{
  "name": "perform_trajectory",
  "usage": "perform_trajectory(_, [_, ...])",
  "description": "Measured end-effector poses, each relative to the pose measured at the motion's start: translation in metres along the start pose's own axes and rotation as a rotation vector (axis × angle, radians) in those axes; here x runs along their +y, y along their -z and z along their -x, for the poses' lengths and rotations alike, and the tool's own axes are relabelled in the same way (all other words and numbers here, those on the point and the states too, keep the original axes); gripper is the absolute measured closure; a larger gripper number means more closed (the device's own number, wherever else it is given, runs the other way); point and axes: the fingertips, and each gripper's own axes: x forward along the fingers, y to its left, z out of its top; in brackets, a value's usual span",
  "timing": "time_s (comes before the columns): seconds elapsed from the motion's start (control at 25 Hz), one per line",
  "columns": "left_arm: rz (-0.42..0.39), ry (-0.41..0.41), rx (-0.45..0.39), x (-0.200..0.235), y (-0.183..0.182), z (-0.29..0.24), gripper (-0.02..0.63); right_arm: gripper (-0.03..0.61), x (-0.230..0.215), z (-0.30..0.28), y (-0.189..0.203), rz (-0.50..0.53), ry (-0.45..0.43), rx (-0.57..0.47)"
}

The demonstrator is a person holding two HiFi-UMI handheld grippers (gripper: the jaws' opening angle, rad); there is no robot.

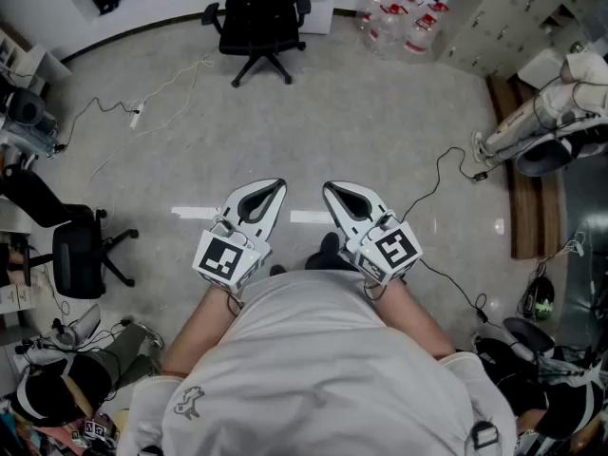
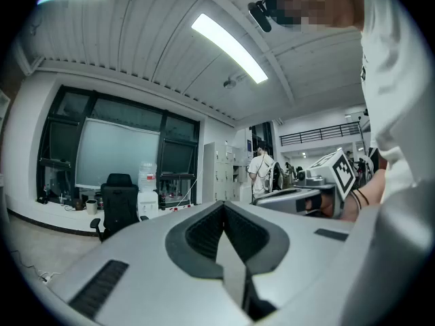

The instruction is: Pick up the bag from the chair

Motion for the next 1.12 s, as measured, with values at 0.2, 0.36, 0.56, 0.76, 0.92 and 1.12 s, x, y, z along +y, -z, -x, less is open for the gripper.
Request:
perform_trajectory(0.2, [0.007, -0.019, -0.002, 0.0, -0.005, -0.055, 0.601, 0.546, -0.057, 0.009, -0.01, 0.013, -0.023, -0.001])
perform_trajectory(0.36, [0.001, -0.049, 0.003, 0.006, -0.009, -0.093, 0.601, 0.546, -0.096, 0.011, -0.018, 0.053, -0.07, 0.033])
perform_trajectory(0.56, [0.004, -0.14, 0.012, 0.026, -0.009, -0.121, 0.601, 0.545, -0.145, 0.006, -0.026, 0.049, -0.123, 0.042])
perform_trajectory(0.76, [0.019, -0.203, 0.049, 0.042, 0.0, -0.137, 0.601, 0.545, -0.178, -0.002, -0.024, 0.032, -0.155, 0.068])
perform_trajectory(0.92, [0.023, -0.215, 0.051, 0.063, 0.003, -0.15, 0.6, 0.545, -0.197, -0.02, -0.02, 0.001, -0.162, 0.088])
perform_trajectory(1.12, [0.027, -0.215, 0.022, 0.095, 0.009, -0.157, 0.6, 0.545, -0.209, -0.046, -0.015, -0.028, -0.159, 0.078])
